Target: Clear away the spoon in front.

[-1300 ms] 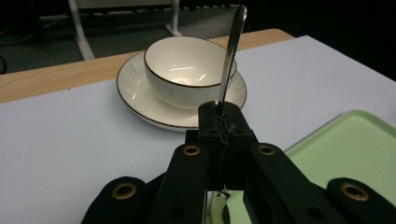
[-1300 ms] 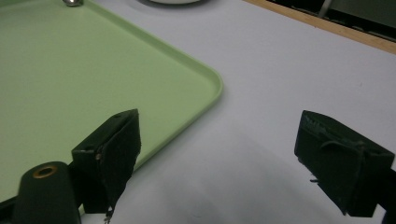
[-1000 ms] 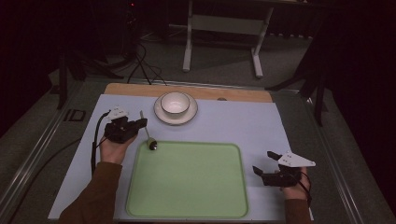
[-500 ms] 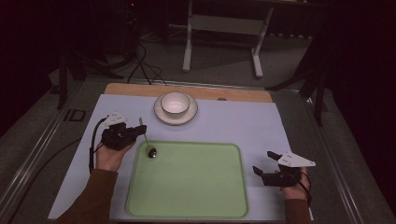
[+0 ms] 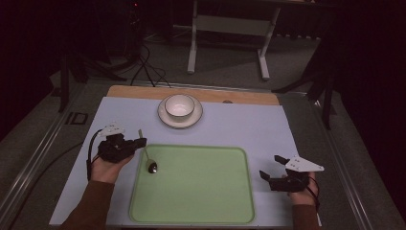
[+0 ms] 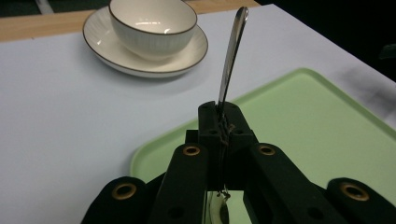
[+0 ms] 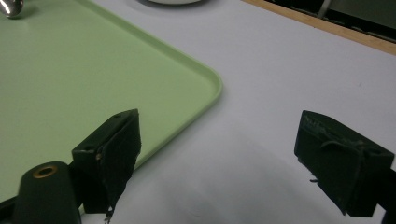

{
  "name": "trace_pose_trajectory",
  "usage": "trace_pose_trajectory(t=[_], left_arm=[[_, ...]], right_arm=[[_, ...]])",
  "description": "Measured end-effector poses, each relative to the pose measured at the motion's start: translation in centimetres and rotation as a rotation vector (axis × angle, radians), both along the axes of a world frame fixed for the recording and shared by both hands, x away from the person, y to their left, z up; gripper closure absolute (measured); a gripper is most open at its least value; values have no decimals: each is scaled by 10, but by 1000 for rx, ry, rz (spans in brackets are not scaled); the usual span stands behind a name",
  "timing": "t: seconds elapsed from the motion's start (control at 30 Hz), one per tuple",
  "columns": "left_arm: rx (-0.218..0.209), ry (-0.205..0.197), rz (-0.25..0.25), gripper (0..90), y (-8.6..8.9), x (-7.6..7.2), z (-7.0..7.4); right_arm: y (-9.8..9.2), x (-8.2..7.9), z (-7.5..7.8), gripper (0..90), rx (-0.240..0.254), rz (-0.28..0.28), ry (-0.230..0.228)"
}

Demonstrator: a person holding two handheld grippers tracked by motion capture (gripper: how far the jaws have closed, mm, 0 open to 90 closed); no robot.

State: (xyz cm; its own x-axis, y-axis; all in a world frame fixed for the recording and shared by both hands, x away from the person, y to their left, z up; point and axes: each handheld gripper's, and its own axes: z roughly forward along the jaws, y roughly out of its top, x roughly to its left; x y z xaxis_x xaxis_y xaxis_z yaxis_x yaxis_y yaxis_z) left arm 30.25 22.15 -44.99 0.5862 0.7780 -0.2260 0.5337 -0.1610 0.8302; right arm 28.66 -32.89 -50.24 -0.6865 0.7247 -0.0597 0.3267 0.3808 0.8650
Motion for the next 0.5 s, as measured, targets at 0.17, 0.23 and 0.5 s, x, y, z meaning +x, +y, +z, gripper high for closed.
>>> trace_pose_trajectory(t=[0.17, 0.23, 0.5], left_arm=[[-18, 24, -32, 887, 0, -5, -4], [-19, 30, -39, 887, -1, -7, -6], [-31, 45, -82, 885, -6, -13, -8]], right_arm=[[0, 0, 0, 143, -1, -1, 0], [0, 0, 0, 143, -2, 0, -2], [0, 0, 0, 143, -1, 1, 1]])
